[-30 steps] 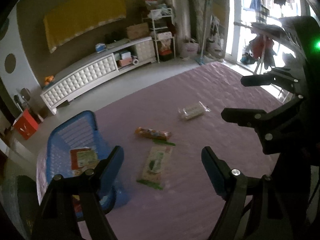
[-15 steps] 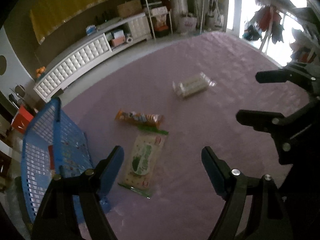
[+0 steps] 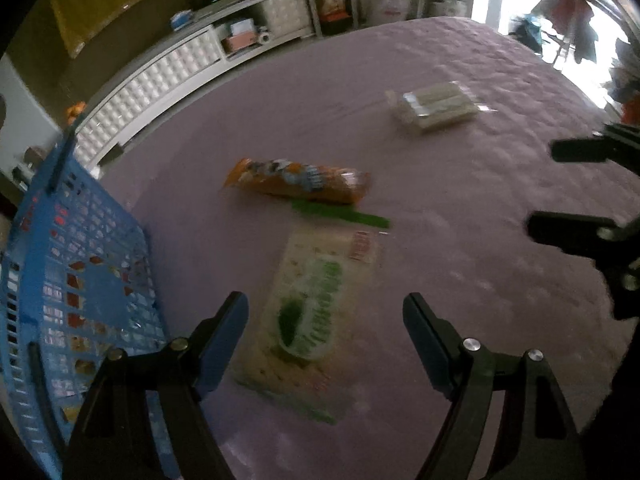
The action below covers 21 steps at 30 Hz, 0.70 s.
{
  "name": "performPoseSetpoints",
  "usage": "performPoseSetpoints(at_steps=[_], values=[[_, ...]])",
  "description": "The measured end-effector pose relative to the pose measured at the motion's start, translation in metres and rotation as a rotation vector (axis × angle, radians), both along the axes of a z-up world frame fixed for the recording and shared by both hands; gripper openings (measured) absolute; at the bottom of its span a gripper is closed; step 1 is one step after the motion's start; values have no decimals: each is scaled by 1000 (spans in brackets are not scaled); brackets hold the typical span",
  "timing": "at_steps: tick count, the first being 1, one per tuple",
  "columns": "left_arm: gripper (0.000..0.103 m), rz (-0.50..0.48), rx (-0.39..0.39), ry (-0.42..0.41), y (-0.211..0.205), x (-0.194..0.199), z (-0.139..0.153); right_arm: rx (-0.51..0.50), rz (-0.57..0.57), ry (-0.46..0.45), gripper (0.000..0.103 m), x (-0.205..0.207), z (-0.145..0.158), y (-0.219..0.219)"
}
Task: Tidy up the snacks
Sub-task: 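Grasp the green cracker pack with left tool while right grasps the white biscuit tray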
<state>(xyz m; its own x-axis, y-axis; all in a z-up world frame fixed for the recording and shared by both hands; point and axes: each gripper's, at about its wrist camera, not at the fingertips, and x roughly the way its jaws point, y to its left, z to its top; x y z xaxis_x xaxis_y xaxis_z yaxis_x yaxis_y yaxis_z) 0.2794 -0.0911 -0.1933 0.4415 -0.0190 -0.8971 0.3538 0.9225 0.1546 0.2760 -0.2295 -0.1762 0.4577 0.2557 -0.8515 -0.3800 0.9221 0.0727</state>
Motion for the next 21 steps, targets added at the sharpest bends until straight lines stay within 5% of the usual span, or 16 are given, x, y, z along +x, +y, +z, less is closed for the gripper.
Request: performPoseSetpoints(at_steps=[8,11,21], values=[[77,56,-93,76,25,16,-20,0,-19,14,89,13,-7,-5],[61,56,-136,97,26,15,-20,-4,-26,21,89,16,-6,-9],[59,43,-117,0,15,-11,6,-42,-3,-15,89,31,9,-14]])
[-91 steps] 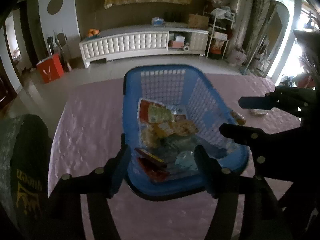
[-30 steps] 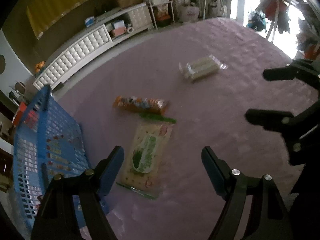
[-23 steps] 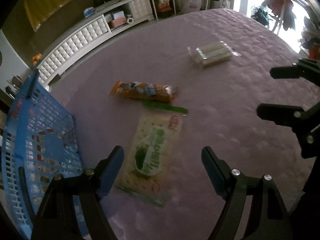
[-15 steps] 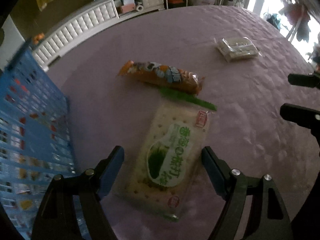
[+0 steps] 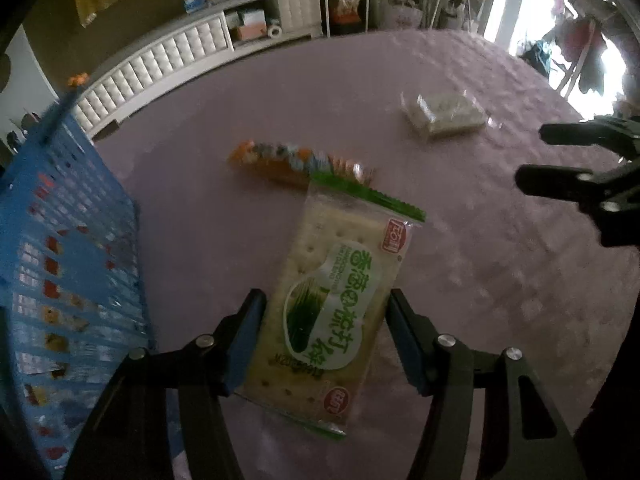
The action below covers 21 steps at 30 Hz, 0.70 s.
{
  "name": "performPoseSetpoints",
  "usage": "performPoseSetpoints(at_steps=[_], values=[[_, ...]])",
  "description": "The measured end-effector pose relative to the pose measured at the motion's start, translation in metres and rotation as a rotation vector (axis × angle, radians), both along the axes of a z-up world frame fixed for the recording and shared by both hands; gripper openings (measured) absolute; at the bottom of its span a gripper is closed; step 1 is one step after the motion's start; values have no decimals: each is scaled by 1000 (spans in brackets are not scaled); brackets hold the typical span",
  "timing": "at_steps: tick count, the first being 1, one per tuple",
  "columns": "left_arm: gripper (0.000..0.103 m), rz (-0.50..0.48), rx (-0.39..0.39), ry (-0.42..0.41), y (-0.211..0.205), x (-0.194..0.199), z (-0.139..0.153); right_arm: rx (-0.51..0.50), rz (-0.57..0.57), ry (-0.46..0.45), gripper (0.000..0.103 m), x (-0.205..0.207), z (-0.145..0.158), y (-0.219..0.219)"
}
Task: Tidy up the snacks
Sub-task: 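Grasp the green cracker pack with left tool while right grasps the white biscuit tray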
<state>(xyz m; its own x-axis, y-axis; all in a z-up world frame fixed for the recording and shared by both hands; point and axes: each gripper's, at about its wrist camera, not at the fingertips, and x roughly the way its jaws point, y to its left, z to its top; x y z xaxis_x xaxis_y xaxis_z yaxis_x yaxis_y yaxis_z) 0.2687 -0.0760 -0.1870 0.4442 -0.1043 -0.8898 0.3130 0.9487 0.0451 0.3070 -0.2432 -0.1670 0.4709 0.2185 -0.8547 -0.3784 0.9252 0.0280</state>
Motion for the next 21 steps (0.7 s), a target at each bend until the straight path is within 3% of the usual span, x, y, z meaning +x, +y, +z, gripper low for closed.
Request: performPoseSetpoints(at_steps=[9,21], values=[[59,66,-17,-85,-3,12,35,-86,134,-42,89,27,-1,4],[59,99,-39,-53,-34,57,16,-147,303,-43,89,77,-28,4]])
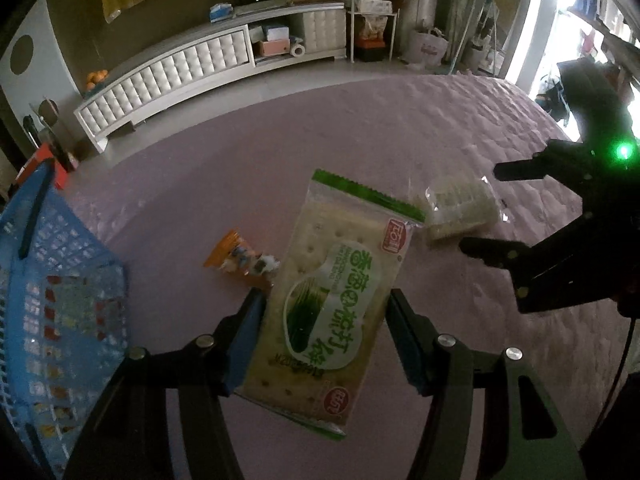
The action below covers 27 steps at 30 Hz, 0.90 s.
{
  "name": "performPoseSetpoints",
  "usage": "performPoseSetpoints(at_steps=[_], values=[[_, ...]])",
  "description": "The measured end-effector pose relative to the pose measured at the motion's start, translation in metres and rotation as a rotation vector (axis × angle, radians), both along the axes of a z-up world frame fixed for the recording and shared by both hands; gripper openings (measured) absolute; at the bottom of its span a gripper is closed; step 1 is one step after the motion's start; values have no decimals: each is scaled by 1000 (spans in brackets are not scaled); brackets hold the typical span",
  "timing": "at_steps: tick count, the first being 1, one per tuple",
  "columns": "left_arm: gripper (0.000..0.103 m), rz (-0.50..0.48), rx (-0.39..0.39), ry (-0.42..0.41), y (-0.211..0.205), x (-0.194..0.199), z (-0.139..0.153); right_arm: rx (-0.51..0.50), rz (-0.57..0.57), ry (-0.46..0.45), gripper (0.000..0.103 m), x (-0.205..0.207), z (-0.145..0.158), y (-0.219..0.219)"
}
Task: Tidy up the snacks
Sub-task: 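Grasp the green cracker pack with left tool while right grasps the white biscuit tray, then carry both packs over the blue basket and open both tools to drop them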
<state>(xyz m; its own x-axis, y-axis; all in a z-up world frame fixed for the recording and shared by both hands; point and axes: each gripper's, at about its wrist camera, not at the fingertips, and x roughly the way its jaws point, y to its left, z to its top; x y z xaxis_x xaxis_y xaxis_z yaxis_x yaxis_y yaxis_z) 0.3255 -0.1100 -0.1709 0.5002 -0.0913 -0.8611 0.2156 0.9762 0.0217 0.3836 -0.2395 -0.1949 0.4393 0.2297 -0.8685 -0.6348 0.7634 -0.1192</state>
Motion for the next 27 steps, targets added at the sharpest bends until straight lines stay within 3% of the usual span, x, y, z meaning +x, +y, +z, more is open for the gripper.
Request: performPoseSetpoints(at_steps=[6,11,12,17,27], values=[[59,-12,2,4,-2,4,-2,-3,127,22,89,10,-9,10],[59,-17,19,0,-6,2,-3,-16,213,41,76,9,-15,16],[59,-15,13,4,-6,2,-4,3,206,66,68,11,-15,14],[59,-6,6,-1,-5,-1,0,-16,184,45,59,1,-11,15],[59,4,16,-66,4,-32,34,-8,51,-34,58,-57,48,23]])
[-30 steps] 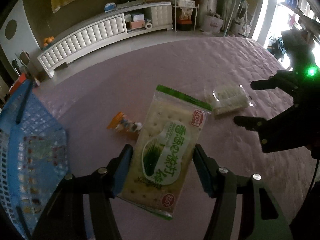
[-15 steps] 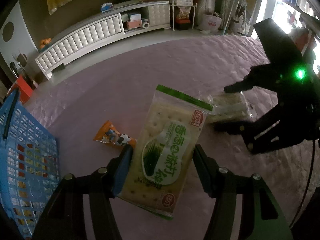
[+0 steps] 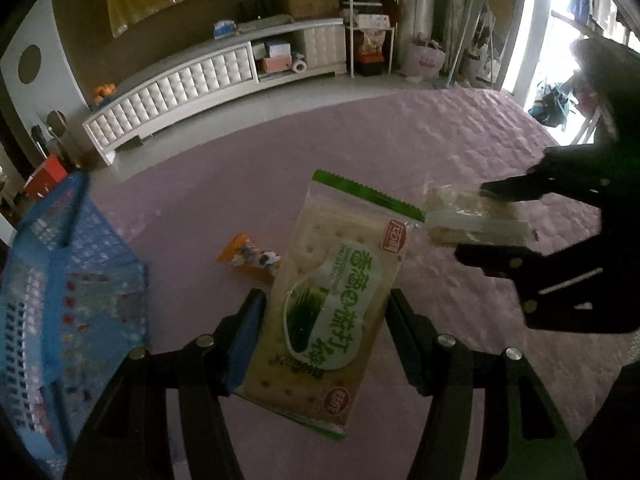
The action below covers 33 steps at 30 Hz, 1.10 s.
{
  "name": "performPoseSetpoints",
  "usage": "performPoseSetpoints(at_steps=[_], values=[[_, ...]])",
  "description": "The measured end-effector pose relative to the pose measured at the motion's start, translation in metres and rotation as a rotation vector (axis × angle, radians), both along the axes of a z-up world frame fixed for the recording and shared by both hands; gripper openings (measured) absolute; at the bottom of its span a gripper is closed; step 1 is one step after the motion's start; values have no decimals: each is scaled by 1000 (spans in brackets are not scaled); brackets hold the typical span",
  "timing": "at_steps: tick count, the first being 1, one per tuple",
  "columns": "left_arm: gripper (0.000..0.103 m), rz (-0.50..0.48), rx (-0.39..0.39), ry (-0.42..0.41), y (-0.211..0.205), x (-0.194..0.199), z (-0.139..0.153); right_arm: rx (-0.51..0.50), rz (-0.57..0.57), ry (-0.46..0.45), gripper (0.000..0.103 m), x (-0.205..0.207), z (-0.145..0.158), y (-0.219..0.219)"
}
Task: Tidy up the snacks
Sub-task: 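Carry both packs over the blue basket and open both tools to drop them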
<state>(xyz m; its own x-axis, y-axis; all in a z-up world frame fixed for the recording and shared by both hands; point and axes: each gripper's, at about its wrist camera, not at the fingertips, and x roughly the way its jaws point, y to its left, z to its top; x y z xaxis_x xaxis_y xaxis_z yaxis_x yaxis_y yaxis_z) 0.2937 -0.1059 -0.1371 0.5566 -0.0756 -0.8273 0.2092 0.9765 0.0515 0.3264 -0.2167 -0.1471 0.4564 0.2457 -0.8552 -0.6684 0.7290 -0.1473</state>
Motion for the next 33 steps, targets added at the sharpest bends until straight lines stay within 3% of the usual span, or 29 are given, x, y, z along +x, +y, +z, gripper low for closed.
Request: performPoseSetpoints(at_steps=[9,21,33], values=[[59,40,-50,-102,22,-49,54,-11,-94,-125,58,-74,65,16],[59,90,-71,-208,78,-104,108,60,-165,-264,58,-131,133,60],[59,166,-44,-217,155,-127,125,118,-87,-295,59,-147,148,138]])
